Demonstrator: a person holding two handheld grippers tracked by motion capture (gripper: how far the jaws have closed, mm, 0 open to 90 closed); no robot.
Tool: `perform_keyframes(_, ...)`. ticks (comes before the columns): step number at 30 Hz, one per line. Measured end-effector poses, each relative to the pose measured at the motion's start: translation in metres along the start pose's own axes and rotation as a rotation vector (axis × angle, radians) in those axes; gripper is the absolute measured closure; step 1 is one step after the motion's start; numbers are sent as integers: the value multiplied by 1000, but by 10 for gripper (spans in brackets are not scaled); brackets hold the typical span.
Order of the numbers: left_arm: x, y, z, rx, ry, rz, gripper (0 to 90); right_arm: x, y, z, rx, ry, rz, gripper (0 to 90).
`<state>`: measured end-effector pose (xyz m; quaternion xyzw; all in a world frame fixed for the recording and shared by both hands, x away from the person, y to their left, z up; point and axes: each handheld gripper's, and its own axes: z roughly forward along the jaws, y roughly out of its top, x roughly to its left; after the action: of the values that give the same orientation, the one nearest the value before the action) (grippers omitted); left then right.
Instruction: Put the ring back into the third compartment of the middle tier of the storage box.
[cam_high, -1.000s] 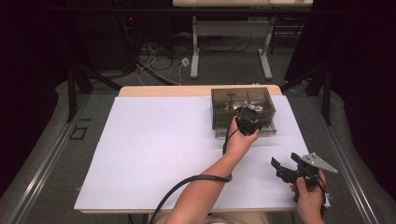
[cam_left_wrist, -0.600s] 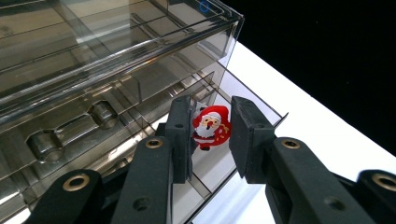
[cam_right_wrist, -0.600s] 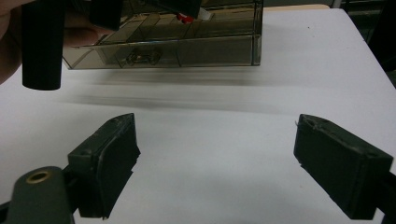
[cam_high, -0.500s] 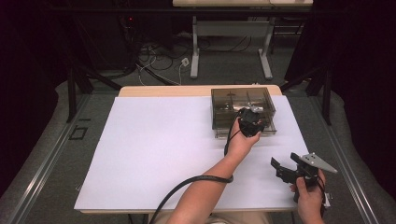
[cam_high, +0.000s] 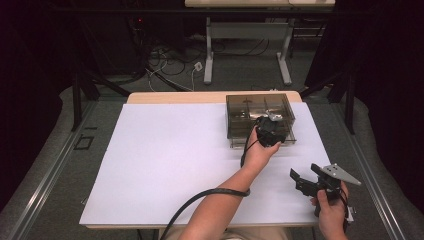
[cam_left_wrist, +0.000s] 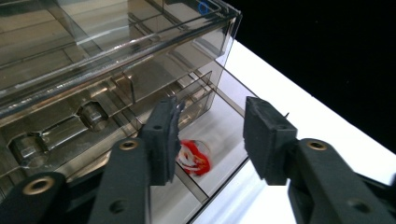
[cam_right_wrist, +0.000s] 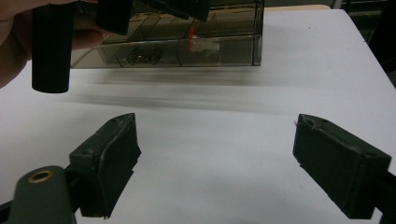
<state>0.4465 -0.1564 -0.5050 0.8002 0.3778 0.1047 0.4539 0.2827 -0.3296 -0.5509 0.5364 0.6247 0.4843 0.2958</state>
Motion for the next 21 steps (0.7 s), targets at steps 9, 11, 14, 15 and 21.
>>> perform_keyframes(9,3,2,-8,-10,-3,-26,483,-1,1,-4,48,2,-1,140)
perform_keyframes(11,4,1,-10,-11,-6,-34,470,-2,1,-4,46,2,-12,140)
perform_keyframes(14,4,0,-13,-15,-8,-35,451,-2,1,-4,47,2,-7,140)
perform_keyframes(15,4,0,-14,-16,-16,-35,444,-2,1,-4,47,2,-7,140)
perform_keyframes(21,5,-4,-23,-19,-12,-45,402,-1,1,-3,43,5,0,140)
